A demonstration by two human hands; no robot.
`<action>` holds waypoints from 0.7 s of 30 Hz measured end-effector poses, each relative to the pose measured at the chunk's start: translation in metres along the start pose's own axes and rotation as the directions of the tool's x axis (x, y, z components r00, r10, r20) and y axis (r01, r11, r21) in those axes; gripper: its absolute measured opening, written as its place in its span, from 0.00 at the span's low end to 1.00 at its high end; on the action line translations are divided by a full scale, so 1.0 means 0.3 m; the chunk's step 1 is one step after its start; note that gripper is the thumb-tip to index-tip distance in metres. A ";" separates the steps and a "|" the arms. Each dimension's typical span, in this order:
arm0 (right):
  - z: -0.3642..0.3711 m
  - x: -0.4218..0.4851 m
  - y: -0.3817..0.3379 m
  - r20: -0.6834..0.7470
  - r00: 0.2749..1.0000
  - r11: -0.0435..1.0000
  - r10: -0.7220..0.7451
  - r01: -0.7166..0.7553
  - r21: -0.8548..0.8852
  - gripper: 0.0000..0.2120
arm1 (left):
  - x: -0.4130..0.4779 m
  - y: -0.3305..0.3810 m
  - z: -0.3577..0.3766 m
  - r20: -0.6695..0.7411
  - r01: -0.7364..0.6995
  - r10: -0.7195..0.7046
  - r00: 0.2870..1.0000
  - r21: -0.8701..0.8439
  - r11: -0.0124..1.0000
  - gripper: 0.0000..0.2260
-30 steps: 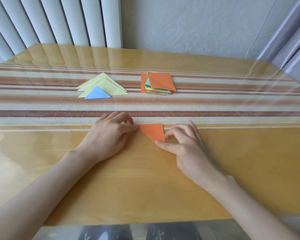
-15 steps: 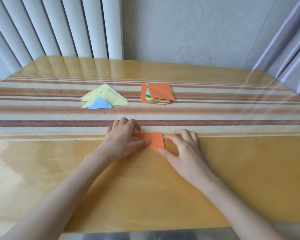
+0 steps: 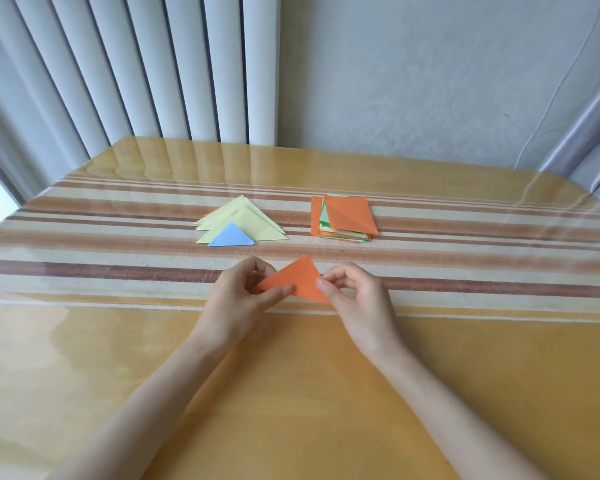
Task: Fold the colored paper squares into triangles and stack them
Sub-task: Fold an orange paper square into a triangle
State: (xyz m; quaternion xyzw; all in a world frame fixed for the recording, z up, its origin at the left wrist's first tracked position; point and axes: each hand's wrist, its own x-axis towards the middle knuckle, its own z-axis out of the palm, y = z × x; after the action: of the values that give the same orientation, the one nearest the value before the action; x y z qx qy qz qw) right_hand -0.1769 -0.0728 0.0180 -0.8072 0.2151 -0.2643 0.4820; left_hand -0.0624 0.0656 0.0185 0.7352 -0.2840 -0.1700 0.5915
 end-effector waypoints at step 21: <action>0.335 0.413 0.024 0.046 0.962 0.759 -0.268 0.240 -0.606 0.05 | 0.265 -0.126 -0.170 -0.331 0.129 0.100 0.939 0.603 0.787 0.07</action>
State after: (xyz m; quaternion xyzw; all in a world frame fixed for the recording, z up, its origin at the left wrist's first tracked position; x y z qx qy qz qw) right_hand -0.0188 -0.0839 -0.0010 -0.9343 0.1873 -0.2616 0.1534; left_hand 0.0378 0.0609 0.0011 0.9078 -0.2100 0.0588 0.3583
